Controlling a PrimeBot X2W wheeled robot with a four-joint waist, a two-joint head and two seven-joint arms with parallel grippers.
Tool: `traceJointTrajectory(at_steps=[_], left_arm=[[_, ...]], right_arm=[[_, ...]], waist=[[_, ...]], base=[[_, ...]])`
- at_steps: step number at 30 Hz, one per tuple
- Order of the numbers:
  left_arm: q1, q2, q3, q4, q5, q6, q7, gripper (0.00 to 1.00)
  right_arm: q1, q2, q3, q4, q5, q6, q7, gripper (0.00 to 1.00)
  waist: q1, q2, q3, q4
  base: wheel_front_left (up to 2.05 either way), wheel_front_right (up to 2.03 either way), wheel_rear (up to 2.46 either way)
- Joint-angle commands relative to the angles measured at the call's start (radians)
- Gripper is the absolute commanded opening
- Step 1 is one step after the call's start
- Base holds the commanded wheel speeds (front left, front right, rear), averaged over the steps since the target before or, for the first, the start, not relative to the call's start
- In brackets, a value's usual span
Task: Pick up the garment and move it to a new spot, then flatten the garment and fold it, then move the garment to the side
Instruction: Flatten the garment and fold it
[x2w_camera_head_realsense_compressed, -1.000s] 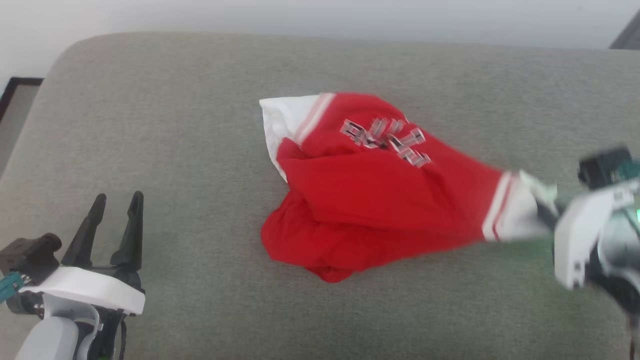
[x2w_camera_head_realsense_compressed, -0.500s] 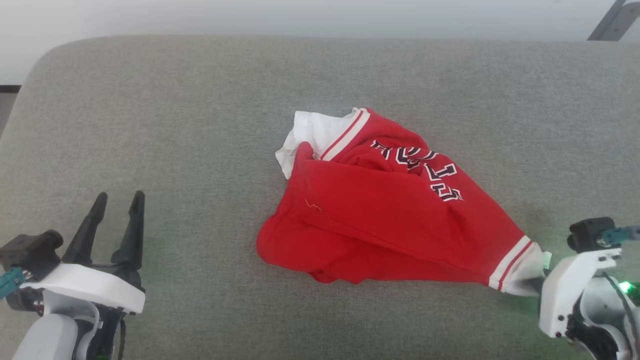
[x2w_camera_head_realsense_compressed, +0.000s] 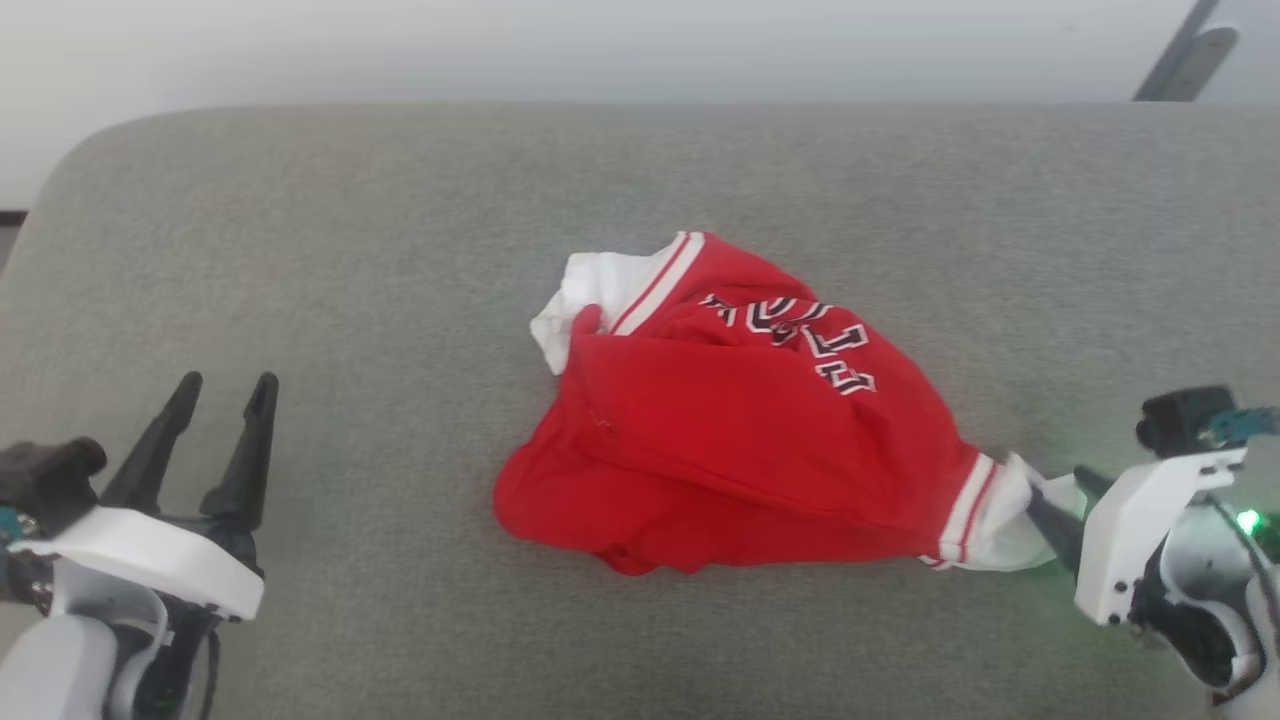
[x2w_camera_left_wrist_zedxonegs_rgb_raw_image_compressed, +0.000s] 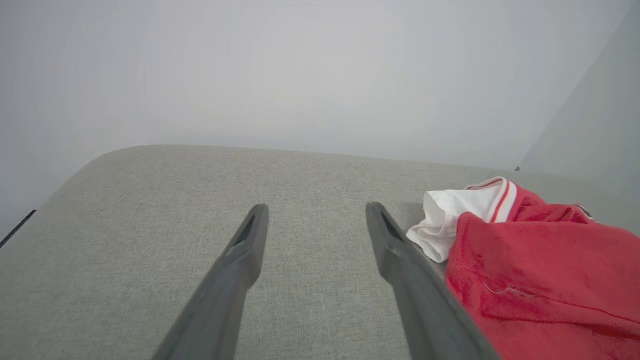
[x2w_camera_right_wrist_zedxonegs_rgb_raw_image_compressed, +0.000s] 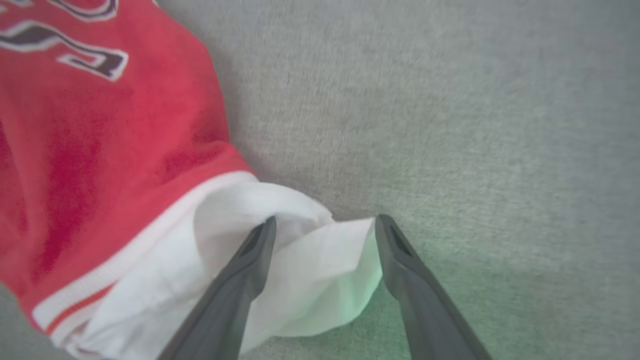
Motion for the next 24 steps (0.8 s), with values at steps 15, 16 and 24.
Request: traceJointTrajectory(at_steps=[15, 16, 24], left_arm=[[-0.162, 0.127, -0.059, -0.141, -0.048, -0.005, 0.284, 1.00], [-0.180, 0.133, -0.067, -0.142, -0.054, -0.005, 0.306, 1.00], [-0.349, 0.152, -0.153, -0.064, -0.099, -0.009, 0.511, 1.00]], right_arm=[[-0.040, 0.064, -0.055, -0.224, -0.129, 0.000, -0.291, 1.00], [-0.045, 0.072, -0.058, -0.228, -0.144, 0.000, -0.319, 1.00], [-0.065, 0.165, -0.067, -0.197, -0.219, 0.000, -0.490, 1.00]], waist=[[0.0000, 0.0000, -0.010, -0.161], [0.0000, 0.0000, -0.006, -0.173], [0.0000, 0.0000, 0.036, -0.276]], base=[[0.00, 0.00, 0.00], [0.00, 0.00, 0.00], [0.00, 0.00, 0.00]])
